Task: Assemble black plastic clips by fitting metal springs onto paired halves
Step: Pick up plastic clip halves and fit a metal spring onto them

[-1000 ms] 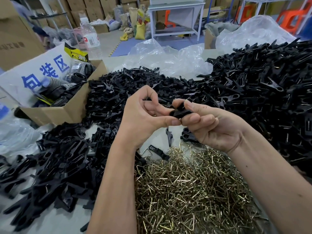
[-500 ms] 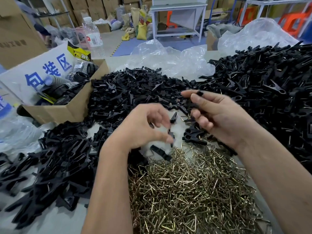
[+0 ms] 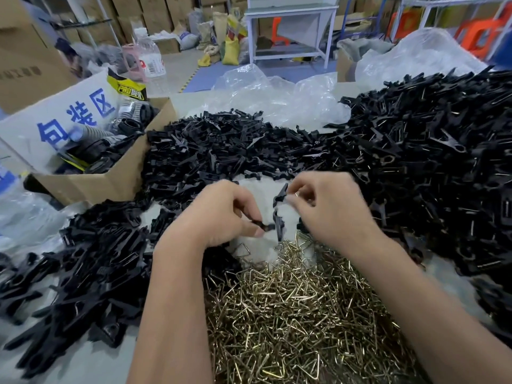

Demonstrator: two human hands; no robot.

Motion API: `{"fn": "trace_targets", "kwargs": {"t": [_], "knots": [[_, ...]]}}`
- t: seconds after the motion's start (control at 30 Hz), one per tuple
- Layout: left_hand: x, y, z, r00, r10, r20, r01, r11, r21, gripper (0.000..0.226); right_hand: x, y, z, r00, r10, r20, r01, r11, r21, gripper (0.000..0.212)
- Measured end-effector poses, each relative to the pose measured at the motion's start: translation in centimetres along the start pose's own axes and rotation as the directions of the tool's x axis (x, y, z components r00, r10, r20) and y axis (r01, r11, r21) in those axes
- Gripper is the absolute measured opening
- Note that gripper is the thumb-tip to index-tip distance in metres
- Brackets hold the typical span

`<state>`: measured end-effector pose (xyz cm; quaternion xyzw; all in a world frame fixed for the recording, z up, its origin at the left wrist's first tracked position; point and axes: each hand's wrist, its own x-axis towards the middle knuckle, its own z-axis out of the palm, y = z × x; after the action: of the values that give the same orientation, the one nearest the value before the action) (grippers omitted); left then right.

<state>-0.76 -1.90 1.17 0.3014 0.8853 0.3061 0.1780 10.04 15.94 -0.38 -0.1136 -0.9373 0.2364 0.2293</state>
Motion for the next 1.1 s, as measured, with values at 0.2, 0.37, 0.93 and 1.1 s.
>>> {"fn": "trace_targets", "kwargs": {"t": [0.2,0.37,0.93,1.1], "knots": [[0.6,-0.7,-0.1,0.927,-0.07,-0.368,0.039,0.995,-0.092,0.035,-0.5,-0.7,1.2,0.97,-0.094,0.226,0.124,0.985,-0.121,0.027],[0.2,-0.2,0.2,0.946,-0.083,-0.313,-0.013,0.956,-0.294,0.048,-0.4,-0.9,0.4,0.935,-0.119,0.333,0.151,0.986,-0.072,0.007],[0.9,0.3,1.4,0.968,-0.195,-0.161,0.058,0.791,-0.61,0.011,0.5,-0.4,-0.2,0.862,0.219,0.457,-0.493,0.148,0.858,0.023],[0.7,0.6,1.1,0.99,-0.113,-0.086,0.019,0.706,-0.708,0.026,0.3,-0.3,0.2,0.881,0.249,0.403,-0.461,0.256,0.85,0.018]]}}
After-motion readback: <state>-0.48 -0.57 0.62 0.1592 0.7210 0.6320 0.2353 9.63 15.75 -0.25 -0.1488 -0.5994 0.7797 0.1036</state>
